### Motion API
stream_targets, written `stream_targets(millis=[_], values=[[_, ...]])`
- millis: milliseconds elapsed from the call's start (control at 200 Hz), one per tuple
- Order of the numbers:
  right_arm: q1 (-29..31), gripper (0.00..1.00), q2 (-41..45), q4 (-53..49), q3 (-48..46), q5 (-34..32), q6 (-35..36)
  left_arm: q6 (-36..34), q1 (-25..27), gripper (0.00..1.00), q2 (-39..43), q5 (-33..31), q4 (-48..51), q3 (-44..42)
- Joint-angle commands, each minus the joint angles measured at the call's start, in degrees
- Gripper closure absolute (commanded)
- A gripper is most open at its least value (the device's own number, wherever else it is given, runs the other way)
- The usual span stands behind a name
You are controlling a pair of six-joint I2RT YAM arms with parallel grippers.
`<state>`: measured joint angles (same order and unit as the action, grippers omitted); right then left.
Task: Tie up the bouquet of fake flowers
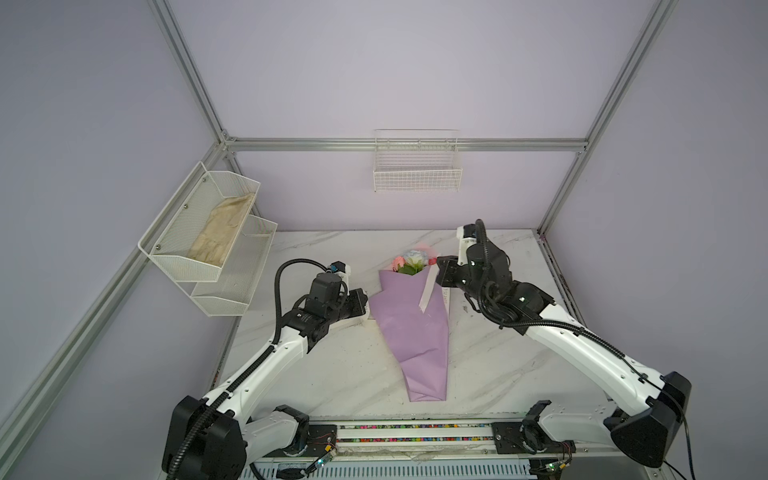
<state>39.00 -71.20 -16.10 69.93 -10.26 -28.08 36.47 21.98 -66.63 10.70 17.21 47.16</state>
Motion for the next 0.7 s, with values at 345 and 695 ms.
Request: stream_targets(millis=[345, 695], values=[[-5.1, 1.0, 5.0, -4.7, -0.7, -9.0, -2.5, 3.1, 3.1, 0.96, -0.6, -0.6, -1.9, -2.3], [-11.9, 1.0, 9.0, -9.9, 0.2, -13.1, -3.7, 5.6, 3.9, 0.96, -2.3, -3.6, -2.4, -4.0]])
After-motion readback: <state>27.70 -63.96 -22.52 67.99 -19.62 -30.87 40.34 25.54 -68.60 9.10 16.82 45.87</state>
